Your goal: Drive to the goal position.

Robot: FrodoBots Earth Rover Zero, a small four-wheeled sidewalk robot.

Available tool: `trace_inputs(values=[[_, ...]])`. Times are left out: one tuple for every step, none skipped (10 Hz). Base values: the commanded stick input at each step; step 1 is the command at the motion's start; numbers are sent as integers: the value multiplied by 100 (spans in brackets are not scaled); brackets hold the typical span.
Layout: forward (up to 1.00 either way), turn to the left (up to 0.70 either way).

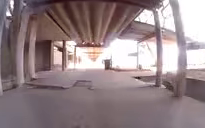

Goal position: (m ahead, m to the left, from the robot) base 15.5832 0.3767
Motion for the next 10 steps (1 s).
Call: trace_inputs(values=[[0, 0], [0, 0], [5, 0], [17, 0], [70, -3], [70, -22], [70, -35], [70, -35], [70, -35], [70, -35]])
